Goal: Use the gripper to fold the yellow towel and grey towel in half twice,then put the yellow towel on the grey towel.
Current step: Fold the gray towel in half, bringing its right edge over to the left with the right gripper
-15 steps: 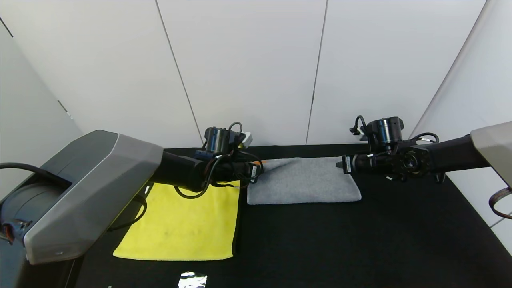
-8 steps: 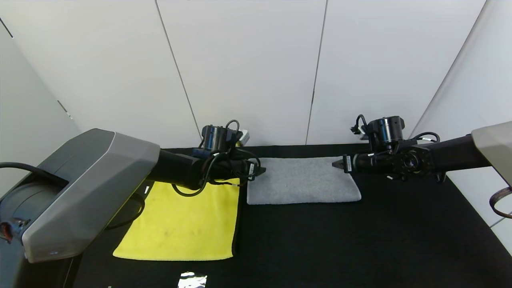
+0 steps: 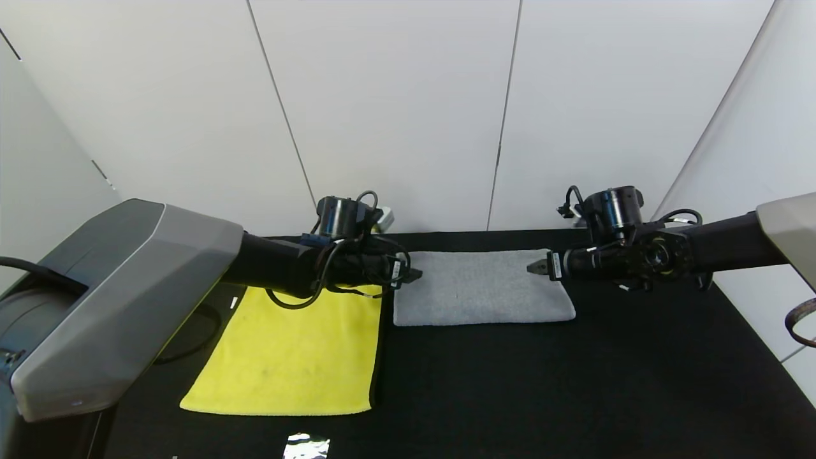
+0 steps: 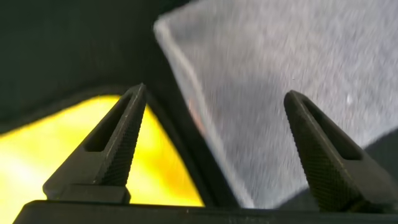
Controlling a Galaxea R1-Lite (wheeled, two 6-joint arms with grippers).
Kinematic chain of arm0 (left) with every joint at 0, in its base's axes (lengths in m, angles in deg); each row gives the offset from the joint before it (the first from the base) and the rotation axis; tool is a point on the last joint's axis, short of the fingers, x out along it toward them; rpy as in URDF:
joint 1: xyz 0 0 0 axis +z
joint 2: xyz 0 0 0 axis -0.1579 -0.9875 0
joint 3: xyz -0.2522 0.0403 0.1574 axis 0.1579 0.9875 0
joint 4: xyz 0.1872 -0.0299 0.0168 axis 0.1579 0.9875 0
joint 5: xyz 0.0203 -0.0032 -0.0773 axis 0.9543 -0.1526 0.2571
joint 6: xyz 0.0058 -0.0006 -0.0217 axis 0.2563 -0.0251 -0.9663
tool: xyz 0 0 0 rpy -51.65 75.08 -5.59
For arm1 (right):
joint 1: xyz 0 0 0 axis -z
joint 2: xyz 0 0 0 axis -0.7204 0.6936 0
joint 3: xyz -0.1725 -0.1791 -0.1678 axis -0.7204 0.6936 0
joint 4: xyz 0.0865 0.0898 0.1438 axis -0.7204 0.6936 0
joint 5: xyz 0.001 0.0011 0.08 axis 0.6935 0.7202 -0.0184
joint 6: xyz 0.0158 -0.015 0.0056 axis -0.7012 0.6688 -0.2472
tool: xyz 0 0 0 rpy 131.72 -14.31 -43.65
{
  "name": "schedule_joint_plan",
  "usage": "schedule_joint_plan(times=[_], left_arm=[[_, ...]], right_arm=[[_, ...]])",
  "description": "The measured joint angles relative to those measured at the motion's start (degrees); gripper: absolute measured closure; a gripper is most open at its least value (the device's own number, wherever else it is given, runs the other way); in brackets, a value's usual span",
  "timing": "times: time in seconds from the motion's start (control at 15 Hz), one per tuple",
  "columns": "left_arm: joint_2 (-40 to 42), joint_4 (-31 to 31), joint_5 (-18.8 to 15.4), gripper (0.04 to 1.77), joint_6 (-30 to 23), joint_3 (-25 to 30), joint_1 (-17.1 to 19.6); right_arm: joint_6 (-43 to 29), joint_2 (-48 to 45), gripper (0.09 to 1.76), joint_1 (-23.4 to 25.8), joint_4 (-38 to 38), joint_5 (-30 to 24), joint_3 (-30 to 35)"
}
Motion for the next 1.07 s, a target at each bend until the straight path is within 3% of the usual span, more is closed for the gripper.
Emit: schedule_joint_plan(times=[0.33,0.47,1.07], left_arm=[[3.34,6.47,0.00,0.17,0.02,0.82,0.37],[4.67,12.23,0.00,0.15,0.02,0.74,0.35],[7.91,19.94,1.49,0.11,0.13,-0.94,0.80]], right_arm=[[-1.76,-2.47,0.21,-0.44,4.52,-0.06,-0.63],[-3.05,-3.34,0.20,-0.67,8.94,-0.02,-1.21],[-7.34,-4.46,0.16,-2.90,22.10,4.75,-5.90]])
